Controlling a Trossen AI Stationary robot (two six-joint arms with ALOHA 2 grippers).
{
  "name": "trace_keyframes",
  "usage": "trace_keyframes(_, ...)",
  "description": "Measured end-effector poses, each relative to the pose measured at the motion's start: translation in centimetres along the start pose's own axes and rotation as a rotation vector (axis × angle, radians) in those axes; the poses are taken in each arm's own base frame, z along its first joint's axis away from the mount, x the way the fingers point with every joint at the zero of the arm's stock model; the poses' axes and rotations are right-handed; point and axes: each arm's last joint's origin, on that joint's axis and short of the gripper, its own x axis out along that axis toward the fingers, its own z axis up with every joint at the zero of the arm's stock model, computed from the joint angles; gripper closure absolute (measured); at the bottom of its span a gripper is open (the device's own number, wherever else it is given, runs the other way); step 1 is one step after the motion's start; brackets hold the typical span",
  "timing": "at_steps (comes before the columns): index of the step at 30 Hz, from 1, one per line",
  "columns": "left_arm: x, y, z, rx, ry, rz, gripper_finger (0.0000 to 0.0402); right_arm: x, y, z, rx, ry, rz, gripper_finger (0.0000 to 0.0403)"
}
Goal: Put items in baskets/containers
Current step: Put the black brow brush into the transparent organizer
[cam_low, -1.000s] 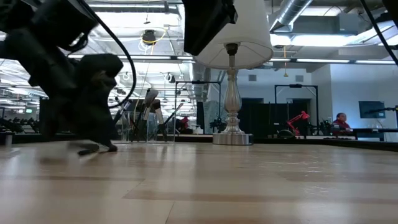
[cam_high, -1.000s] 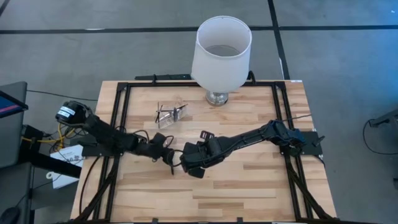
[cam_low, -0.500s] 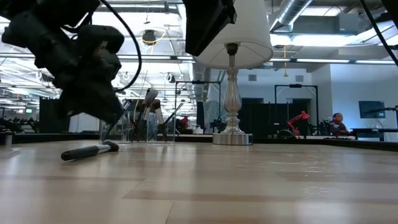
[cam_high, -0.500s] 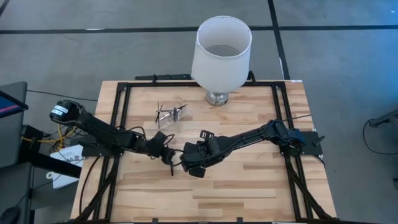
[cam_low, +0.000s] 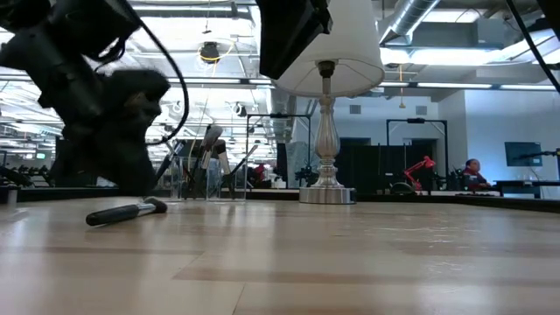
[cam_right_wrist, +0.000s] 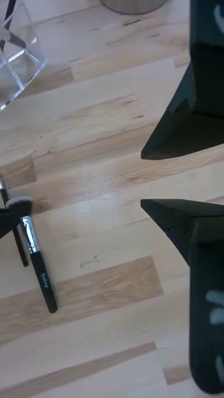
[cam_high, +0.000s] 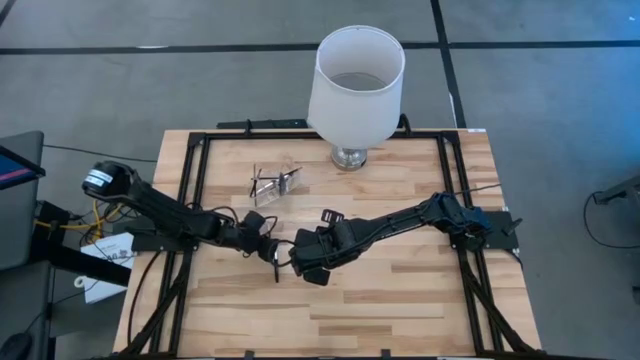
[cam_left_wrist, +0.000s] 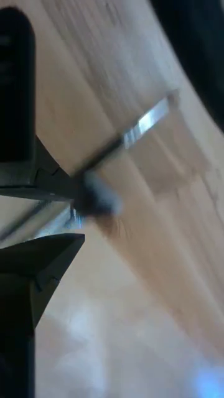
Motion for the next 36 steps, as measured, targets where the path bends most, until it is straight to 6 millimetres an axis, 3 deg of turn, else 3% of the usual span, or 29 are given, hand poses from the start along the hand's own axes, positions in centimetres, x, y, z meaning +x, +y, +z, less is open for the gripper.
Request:
trace_keyframes(19, 1.0, 0.6, 0.1, 0.007, -0.079, 0.065, 0.0311, 0.1, -0.1, 0.1, 0.004, -0.002, 0.001, 0.0298)
trace_keyframes(26, 1.0, 0.8, 0.3, 0.063, -0.185, 0.112, 0.0311, 0.1, -0.1, 0.1, 0.004, -0.002, 0.001, 0.0298)
trace_keyframes(36, 2.9, 1.6, -0.5, 0.143, -0.195, 0.216, 0.0311, 0.1, -0.2, 0.2, 0.007, -0.004, 0.002, 0.0298)
